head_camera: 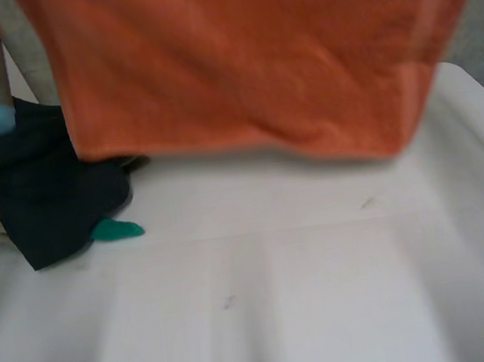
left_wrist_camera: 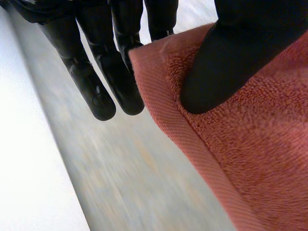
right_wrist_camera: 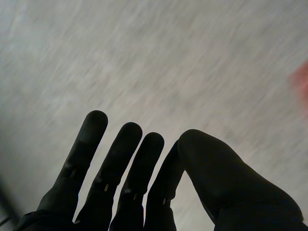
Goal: Fold the laundry.
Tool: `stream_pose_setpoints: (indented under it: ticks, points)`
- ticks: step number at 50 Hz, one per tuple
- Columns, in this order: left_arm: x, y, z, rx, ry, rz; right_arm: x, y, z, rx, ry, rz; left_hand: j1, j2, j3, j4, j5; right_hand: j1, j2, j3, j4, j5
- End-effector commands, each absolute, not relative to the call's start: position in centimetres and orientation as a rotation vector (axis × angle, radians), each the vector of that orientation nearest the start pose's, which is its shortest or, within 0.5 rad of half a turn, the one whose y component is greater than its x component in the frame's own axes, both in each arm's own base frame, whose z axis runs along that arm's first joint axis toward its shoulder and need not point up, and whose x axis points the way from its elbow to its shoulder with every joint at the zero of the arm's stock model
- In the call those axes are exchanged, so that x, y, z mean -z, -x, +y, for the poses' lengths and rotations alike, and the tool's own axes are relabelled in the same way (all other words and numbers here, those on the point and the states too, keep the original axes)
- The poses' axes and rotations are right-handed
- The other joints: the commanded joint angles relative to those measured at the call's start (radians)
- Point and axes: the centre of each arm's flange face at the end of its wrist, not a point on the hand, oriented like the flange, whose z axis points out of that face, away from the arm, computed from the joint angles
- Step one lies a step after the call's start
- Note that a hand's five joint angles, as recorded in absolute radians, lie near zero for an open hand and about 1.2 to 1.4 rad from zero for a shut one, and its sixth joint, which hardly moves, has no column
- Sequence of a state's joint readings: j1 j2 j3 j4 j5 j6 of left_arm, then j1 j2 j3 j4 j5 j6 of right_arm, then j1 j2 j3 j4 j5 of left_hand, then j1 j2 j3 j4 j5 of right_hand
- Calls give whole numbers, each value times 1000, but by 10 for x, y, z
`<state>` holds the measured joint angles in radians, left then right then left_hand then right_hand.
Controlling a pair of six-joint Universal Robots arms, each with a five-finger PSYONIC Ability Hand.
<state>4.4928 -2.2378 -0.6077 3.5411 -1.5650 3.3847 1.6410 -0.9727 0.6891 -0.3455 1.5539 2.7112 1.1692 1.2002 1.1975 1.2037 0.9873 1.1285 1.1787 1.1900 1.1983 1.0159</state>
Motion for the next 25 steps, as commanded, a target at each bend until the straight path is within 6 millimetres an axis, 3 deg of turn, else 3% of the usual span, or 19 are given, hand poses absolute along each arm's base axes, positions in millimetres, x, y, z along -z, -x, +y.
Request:
stream_pose_setpoints:
  ticks: [1,8,11,13,14,16,17,20,25]
  points:
    - [-414,231,-437,2906,-263,1263,-420,-171,-440,3117,438,1280,227,196,199,193,234,268,218,206,198,206]
    - [-361,233,-437,2783,-361,1518,-379,-172,-446,2979,542,1482,227,196,199,193,234,268,218,206,198,206]
    - [-333,233,-434,2727,-399,1608,-347,-174,-447,2858,624,1629,227,196,199,193,234,268,218,206,198,206]
    - [-313,234,-428,2683,-439,1677,-315,-177,-444,2712,703,1782,227,196,199,193,234,268,218,206,198,206]
    - [-307,234,-422,2663,-459,1710,-290,-179,-441,2592,762,1899,227,196,199,193,234,268,218,206,198,206]
    - [-302,235,-414,2650,-482,1741,-273,-181,-437,2506,794,1972,227,196,199,193,234,169,118,107,99,107]
    - [-303,238,-406,2653,-515,1749,-254,-183,-433,2406,824,2053,227,196,199,193,234,-175,-226,-237,-245,-237]
    - [-308,243,-387,2676,-588,1755,-230,-188,-424,2250,861,2160,227,196,199,193,234,-434,-484,-495,-503,-496]
    - [-323,249,-359,2713,-715,1727,-220,-193,-416,2096,859,2228,227,196,199,193,234,-727,-778,-789,-797,-789]
